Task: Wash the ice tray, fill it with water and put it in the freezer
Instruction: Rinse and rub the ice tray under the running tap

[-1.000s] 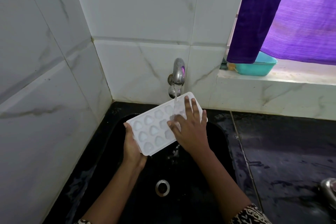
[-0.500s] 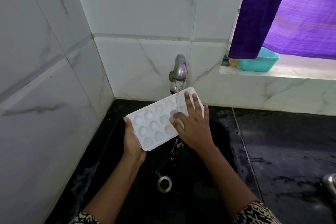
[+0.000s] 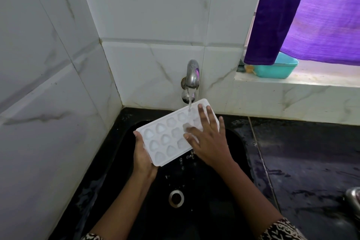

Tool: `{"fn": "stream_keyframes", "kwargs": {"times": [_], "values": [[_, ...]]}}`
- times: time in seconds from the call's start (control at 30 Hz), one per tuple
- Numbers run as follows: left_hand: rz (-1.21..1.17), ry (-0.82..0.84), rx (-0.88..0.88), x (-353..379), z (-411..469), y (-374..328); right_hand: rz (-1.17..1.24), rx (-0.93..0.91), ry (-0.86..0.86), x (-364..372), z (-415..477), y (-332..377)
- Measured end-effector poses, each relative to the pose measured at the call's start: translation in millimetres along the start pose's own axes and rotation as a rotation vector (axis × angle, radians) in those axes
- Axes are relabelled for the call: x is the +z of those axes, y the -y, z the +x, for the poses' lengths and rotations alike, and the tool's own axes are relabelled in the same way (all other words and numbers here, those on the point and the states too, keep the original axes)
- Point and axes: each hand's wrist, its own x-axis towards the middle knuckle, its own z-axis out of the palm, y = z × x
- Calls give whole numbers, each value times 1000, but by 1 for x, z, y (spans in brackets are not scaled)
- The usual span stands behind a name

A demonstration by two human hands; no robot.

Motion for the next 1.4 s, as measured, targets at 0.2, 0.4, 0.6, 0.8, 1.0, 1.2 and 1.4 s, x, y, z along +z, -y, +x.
{"fn": "stream_keyframes", "kwargs": {"times": [0.2, 0.4, 0.6, 0.8, 1.0, 1.2, 1.4], "values": [[24, 2, 15, 6, 0, -2, 61, 6, 59, 6, -1, 9], [0, 2, 17, 8, -1, -3, 93, 37, 15, 4, 6, 13], [17, -6, 24, 5, -1, -3, 76, 52, 3, 0, 11, 4], [17, 17, 31, 3, -1, -5, 72, -1, 46, 8, 2, 2], [-19, 8, 14, 7, -4, -1, 67, 18, 12, 13, -1, 14], [-16, -12, 10, 7, -5, 4, 47, 86, -68, 7, 3, 6], [-9, -8, 41, 6, -2, -5, 90, 66, 80, 4, -3, 13]]}}
